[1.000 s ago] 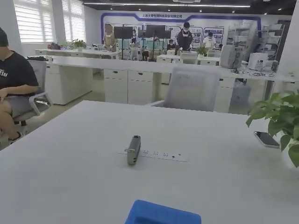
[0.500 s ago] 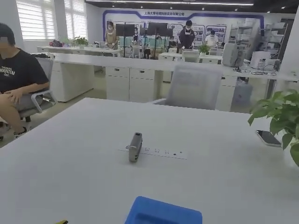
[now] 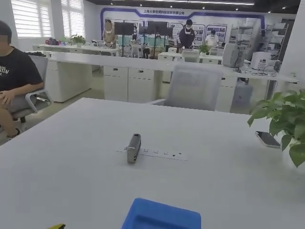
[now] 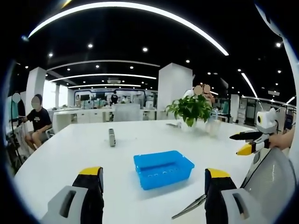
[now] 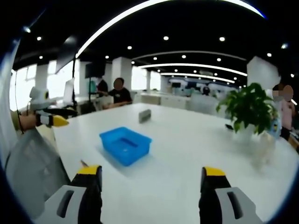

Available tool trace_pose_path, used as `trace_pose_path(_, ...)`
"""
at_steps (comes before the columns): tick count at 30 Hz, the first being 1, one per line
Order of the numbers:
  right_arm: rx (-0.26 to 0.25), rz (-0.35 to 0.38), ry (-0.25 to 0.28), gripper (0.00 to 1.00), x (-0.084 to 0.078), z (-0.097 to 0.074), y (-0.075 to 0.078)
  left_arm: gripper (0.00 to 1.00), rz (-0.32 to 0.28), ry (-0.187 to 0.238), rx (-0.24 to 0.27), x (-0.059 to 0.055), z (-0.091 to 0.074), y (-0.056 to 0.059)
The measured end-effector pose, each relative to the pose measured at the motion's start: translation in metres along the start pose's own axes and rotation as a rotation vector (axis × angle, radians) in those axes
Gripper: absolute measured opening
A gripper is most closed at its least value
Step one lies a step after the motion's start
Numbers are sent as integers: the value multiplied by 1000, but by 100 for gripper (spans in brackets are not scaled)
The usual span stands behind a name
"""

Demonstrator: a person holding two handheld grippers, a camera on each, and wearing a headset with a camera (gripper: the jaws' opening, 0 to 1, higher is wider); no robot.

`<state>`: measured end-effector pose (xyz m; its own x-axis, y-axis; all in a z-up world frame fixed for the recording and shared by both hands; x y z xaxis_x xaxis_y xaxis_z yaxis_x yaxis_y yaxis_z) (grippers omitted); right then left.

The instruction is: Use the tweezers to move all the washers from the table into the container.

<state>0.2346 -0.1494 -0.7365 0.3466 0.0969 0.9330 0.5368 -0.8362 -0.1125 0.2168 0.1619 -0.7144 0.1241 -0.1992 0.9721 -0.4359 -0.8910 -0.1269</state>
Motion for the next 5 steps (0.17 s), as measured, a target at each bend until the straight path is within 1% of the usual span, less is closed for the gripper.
trace_pose_path(5, -4, 1, -9, 84, 0, 0, -2, 91, -2, 5, -6, 1, 0, 2)
Point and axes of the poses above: the centre of the closed fingertips' face, and the gripper's own axes: z roughly forward along the fingers, y roughly to its right, x roughly out of its top, the point moved 3 cm from there along -z, roughly backward along the fingers, and after that the axes turned 10 degrees about z, right-handed, at the moved point
